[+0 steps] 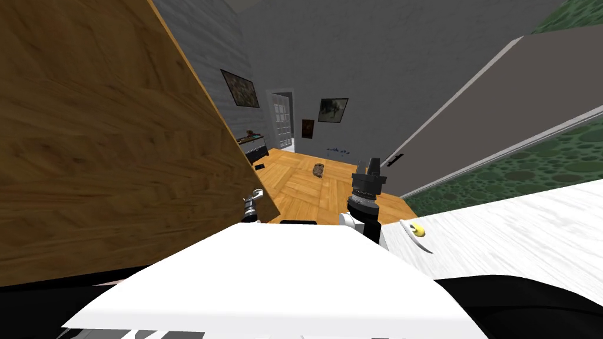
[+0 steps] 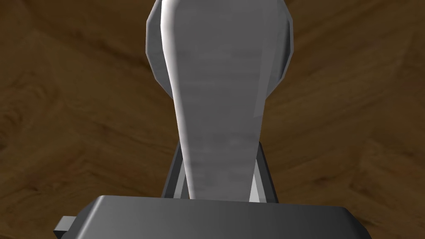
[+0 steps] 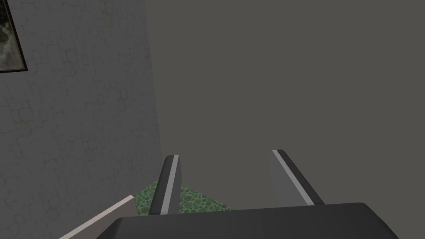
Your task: Push the door open
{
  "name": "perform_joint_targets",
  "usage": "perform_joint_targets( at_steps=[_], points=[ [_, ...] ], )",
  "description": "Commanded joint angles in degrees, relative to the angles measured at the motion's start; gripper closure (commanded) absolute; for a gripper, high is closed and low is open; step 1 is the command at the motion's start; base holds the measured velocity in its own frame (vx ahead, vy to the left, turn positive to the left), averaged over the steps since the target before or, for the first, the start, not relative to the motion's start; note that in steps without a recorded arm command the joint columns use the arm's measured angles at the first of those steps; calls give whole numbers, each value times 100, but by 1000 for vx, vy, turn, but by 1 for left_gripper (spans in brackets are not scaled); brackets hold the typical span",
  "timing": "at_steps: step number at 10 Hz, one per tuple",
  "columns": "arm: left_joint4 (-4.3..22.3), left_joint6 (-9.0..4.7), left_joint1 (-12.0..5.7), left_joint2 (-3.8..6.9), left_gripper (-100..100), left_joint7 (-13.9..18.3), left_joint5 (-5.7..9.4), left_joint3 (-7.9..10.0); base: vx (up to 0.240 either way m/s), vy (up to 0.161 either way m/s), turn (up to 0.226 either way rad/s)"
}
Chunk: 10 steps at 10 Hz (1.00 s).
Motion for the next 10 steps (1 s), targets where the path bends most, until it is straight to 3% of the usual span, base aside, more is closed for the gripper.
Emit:
perform_joint_targets(
  at_steps=[1,7,8,9,10],
  points=[
    [8,-72,-28,12,100,-40,63,151,186,-16,83],
    [18,-85,-28,-246,100,-130,224,453,184,-17,65],
    [41,-69,12,-197,100,-124,222,459,64,12,38],
    [34,-85,27,-106,100,-158,299,583,138,8,47],
    [31,-89,30,-86,100,-173,329,628,241,6,58]
  ],
)
